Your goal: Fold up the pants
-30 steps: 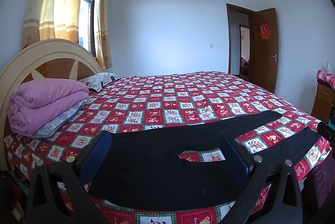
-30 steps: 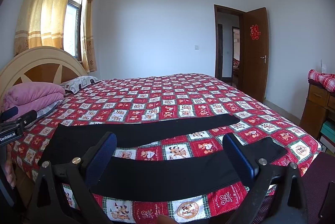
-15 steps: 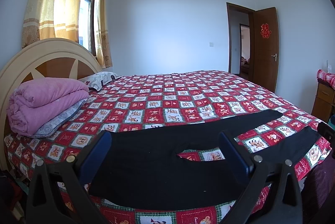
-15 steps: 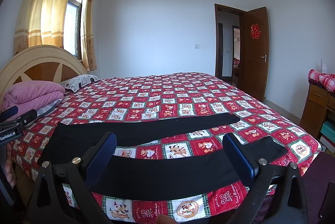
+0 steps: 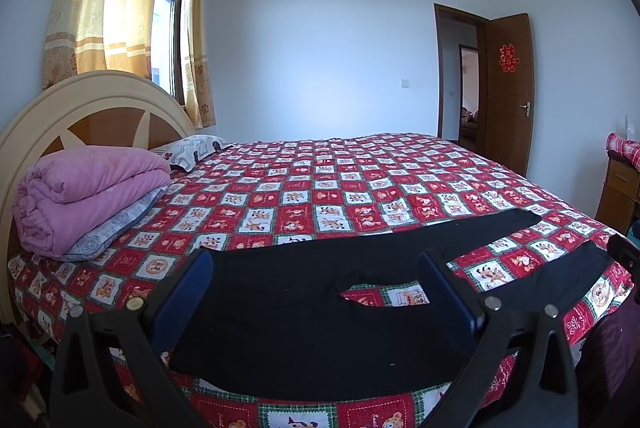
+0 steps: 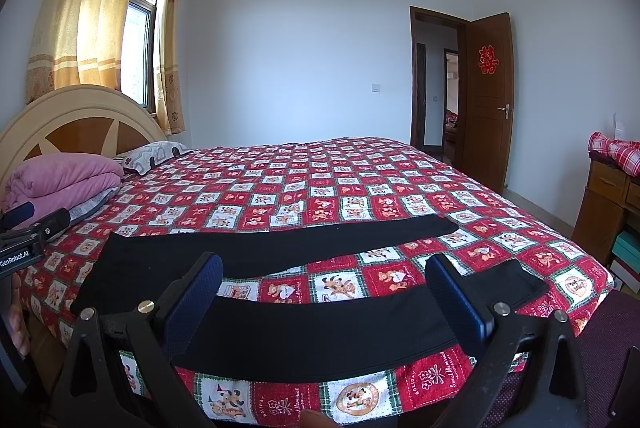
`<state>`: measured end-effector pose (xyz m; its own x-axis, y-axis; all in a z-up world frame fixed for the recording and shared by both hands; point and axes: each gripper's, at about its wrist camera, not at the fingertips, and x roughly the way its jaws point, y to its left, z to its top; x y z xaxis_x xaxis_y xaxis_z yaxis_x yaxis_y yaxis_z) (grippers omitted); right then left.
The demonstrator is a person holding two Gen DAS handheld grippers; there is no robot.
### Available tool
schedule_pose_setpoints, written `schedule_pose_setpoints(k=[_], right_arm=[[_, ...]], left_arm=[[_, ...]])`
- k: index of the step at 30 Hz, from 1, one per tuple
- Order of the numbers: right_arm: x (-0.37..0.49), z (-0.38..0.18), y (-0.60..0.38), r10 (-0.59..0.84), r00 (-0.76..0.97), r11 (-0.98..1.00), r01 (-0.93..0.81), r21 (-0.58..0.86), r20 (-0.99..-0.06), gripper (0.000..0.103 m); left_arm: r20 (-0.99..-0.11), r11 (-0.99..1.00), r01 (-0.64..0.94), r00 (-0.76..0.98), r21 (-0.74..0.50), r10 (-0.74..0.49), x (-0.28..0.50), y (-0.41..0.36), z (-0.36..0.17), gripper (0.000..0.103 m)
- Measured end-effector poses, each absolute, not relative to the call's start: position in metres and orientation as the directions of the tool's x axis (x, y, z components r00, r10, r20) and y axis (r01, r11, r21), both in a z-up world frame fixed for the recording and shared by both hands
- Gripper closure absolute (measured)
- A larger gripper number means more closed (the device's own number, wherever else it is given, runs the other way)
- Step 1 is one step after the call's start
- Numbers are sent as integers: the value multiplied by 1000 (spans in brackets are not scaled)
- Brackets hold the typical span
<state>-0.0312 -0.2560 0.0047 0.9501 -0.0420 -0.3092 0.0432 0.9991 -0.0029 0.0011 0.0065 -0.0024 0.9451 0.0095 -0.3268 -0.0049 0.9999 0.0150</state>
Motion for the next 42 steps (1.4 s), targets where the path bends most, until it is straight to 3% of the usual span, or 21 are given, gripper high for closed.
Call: schedule_pose_setpoints(k=[11,23,30,36,38,42], right_arm=[[-28,-2,-260,-47,945,999,47,-8,-325,1],[-4,-35,-251,-46,908,999,34,-35,-416,1],[21,-66,-257,-66,866,997,43,-57,-496,1],[42,-86,-263,-64,838,998,47,-44,-542,1],[47,-91,-265,-73,834,997,52,-55,-546,1],[63,-105,-273,-93,807,995,59,-78,-583,1]], left_arm=[[-342,1000,-6,940,15,11,2,12,-18,0],[-459,1000,-21,888,14,25,40,17,-64,0],[-506,984,-147,844,104,180,107,88,-86,0],[-553,981,-175,811,80,190,182,159,-94,0],[-582,984,-160,794,80,176,206,175,-99,3],[-661,991,-126,741,38,119,243,194,-122,18]])
